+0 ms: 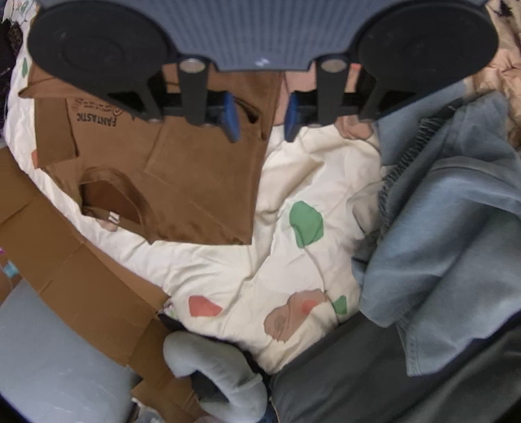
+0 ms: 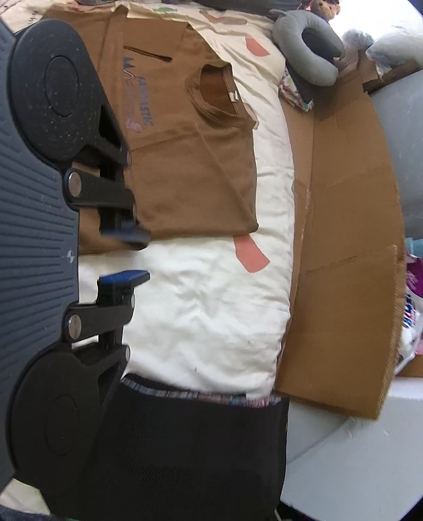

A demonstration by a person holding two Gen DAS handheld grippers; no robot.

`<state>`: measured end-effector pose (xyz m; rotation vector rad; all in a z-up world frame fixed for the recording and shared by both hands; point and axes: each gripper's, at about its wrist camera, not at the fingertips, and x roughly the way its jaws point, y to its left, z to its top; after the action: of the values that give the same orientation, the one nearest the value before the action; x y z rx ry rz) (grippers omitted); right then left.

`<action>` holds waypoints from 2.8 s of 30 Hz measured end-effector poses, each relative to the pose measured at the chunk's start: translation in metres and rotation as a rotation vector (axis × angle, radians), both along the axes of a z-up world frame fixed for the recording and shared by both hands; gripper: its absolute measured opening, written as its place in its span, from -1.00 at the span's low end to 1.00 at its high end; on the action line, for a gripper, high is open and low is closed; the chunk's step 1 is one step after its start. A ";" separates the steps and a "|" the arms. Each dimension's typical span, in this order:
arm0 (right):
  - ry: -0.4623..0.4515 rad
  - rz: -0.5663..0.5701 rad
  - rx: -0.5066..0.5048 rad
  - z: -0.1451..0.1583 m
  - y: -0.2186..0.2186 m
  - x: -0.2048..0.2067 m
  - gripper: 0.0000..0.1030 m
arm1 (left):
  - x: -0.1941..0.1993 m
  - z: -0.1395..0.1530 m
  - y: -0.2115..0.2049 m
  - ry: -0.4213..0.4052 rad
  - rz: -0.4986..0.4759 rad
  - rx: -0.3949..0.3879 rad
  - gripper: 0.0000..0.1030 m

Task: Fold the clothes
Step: 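Open both tools and release the folded hem onto the shirt, then move both open tools to the new folded edge of the shirt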

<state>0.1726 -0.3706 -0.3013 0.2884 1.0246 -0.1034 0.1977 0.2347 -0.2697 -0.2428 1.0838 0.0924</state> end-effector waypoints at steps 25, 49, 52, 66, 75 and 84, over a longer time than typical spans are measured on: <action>-0.003 0.056 0.006 -0.050 -0.017 -0.025 0.01 | -0.019 -0.038 -0.024 0.073 -0.125 0.034 0.44; -0.091 0.251 -0.037 -0.108 -0.003 0.003 0.01 | -0.007 -0.125 -0.039 0.045 -0.267 0.109 0.42; -0.083 0.285 -0.036 -0.105 -0.006 0.003 0.01 | -0.006 -0.130 -0.035 0.038 -0.270 0.121 0.33; -0.040 0.360 -0.073 -0.124 0.016 0.037 0.03 | 0.013 -0.145 -0.033 0.005 -0.385 0.182 0.26; -0.071 0.343 -0.070 -0.117 0.010 0.070 0.03 | 0.036 -0.142 -0.031 -0.045 -0.339 0.171 0.23; -0.111 0.405 -0.052 -0.120 0.029 0.084 -0.19 | 0.045 -0.145 -0.033 -0.073 -0.373 0.158 0.01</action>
<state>0.2568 -0.3419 -0.4212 0.0350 0.9504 0.2497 0.2430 0.2019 -0.4147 0.0995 1.0271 -0.1640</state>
